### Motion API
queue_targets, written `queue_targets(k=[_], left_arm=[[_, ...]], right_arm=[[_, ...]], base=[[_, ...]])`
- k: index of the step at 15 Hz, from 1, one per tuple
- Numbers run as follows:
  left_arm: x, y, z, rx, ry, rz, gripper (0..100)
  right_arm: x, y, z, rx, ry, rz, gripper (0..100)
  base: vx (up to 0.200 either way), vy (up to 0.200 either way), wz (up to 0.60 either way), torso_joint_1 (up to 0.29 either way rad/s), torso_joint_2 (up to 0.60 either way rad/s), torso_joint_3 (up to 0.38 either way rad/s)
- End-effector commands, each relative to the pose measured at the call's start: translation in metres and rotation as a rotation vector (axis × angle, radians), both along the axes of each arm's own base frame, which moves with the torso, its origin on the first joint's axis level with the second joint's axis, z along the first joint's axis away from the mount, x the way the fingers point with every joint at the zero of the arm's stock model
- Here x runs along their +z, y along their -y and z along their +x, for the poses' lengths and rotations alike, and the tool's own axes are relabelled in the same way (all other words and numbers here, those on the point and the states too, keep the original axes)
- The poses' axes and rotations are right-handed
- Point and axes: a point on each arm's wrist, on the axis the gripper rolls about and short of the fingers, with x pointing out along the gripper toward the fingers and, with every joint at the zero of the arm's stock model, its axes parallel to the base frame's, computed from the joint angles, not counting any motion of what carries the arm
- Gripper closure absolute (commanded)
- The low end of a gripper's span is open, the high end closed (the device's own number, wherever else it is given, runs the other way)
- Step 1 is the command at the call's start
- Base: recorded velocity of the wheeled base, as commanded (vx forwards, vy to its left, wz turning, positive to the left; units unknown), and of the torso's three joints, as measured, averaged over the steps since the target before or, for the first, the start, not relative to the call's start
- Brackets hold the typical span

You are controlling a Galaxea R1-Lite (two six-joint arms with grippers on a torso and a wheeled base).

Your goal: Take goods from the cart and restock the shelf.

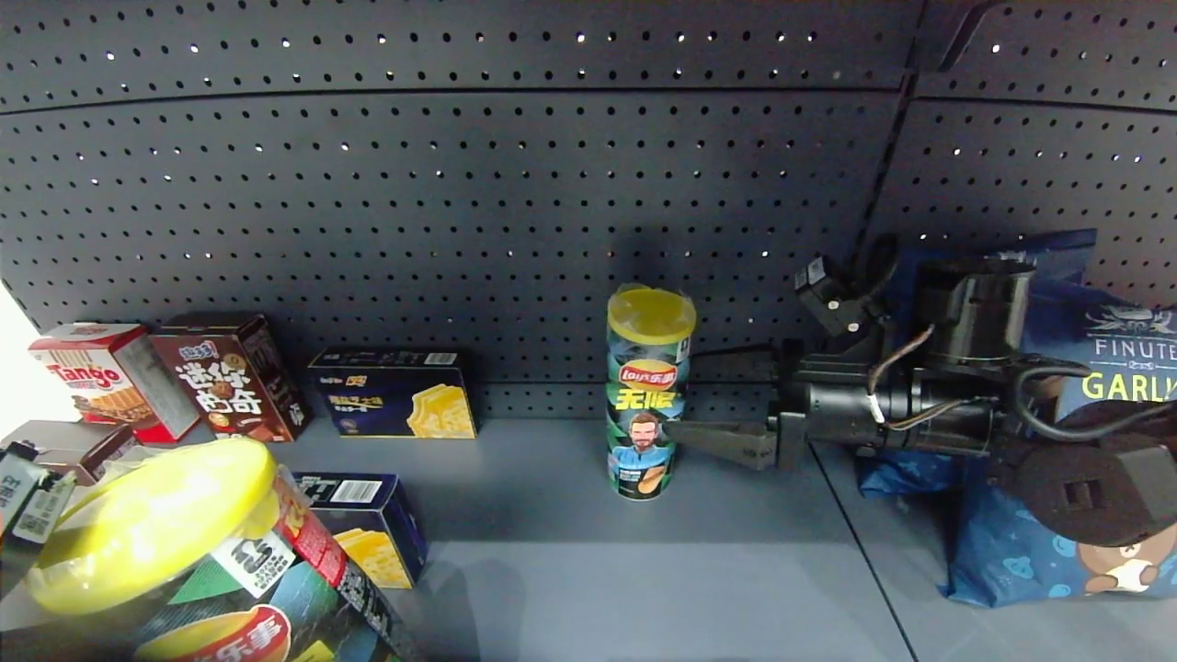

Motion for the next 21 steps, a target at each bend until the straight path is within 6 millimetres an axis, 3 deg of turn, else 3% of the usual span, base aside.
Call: queue_targets(k=[1, 6, 16, 17, 21], left_arm=[[0.0, 0.0, 0.0, 0.001, 0.0, -0.001, 100], [-0.001, 0.0, 0.0, 0.003, -0.005, 0.001, 100], [-0.005, -0.001, -0.001, 0.008, -0.018, 0.007, 100], [-0.005, -0.001, -0.001, 0.01, -0.019, 0.006, 100], [-0.01, -0.002, -0.003, 0.01, -0.035, 0.012, 100]], right_arm=[[-0.023, -0.008, 0.021, 0.023, -0.036, -0.013, 0], [-0.037, -0.012, 0.046, 0.014, -0.044, -0.013, 0], [-0.068, -0.03, 0.068, 0.048, -0.08, -0.028, 0], [-0.07, -0.031, 0.069, 0.08, -0.072, -0.018, 100], [-0.061, -0.03, 0.063, 0.086, -0.053, -0.01, 100]], base=[[0.0, 0.0, 0.0, 0.0, 0.0, 0.0], [0.0, 0.0, 0.0, 0.0, 0.0, 0.0], [0.0, 0.0, 0.0, 0.0, 0.0, 0.0], [0.0, 0.0, 0.0, 0.0, 0.0, 0.0], [0.0, 0.0, 0.0, 0.0, 0.0, 0.0]])
